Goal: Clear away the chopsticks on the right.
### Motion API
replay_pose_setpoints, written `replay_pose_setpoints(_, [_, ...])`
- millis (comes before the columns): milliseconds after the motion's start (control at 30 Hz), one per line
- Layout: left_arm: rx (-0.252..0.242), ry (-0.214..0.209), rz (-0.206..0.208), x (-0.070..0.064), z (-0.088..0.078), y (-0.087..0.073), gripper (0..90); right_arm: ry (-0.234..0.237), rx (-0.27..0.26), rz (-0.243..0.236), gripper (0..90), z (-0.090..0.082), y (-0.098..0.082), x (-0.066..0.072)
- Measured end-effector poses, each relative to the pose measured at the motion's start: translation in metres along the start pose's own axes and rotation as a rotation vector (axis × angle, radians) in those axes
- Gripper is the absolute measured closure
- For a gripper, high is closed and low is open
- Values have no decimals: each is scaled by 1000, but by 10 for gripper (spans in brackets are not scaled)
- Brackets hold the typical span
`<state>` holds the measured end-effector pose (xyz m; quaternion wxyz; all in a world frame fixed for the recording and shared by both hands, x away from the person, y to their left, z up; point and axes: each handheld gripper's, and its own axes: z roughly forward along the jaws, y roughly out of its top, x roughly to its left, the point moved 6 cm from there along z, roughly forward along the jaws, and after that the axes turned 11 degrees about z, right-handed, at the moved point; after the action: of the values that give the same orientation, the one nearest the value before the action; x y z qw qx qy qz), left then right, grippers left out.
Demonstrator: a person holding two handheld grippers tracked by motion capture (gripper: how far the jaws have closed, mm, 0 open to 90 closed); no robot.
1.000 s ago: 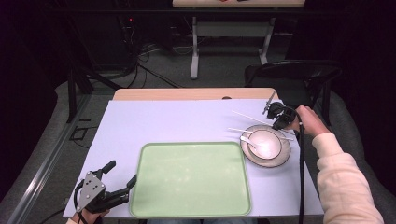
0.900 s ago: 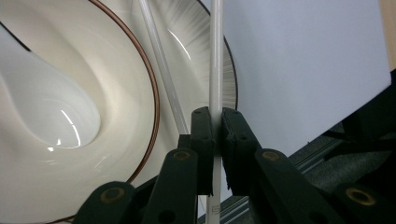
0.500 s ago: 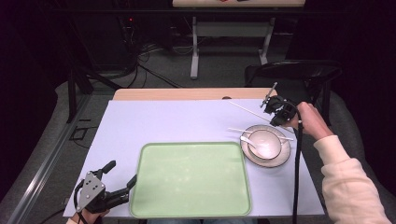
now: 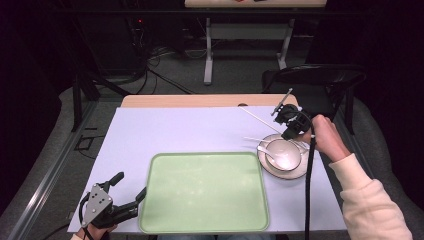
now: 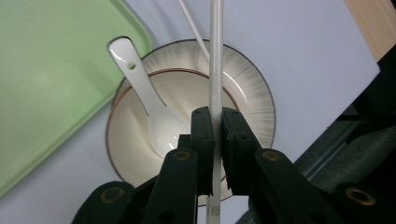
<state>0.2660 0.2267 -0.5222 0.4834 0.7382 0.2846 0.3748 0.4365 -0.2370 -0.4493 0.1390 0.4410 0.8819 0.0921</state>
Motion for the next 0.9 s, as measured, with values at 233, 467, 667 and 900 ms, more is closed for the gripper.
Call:
replay_pose_setpoints(233, [-2, 0, 1, 0, 0, 0, 157, 13, 3, 19, 838, -1, -5, 21])
replay_pose_setpoints(467, [-3, 0, 3, 0, 0, 0, 157, 38, 9, 9, 838, 1, -12, 48])
replay_pose_setpoints(667, [-6, 1, 5, 0, -1, 0, 157, 53, 17, -1, 837, 6, -19, 70])
replay_pose_setpoints(900, [-7, 3, 9, 0, -1, 0, 157, 85, 23, -7, 838, 17, -26, 91])
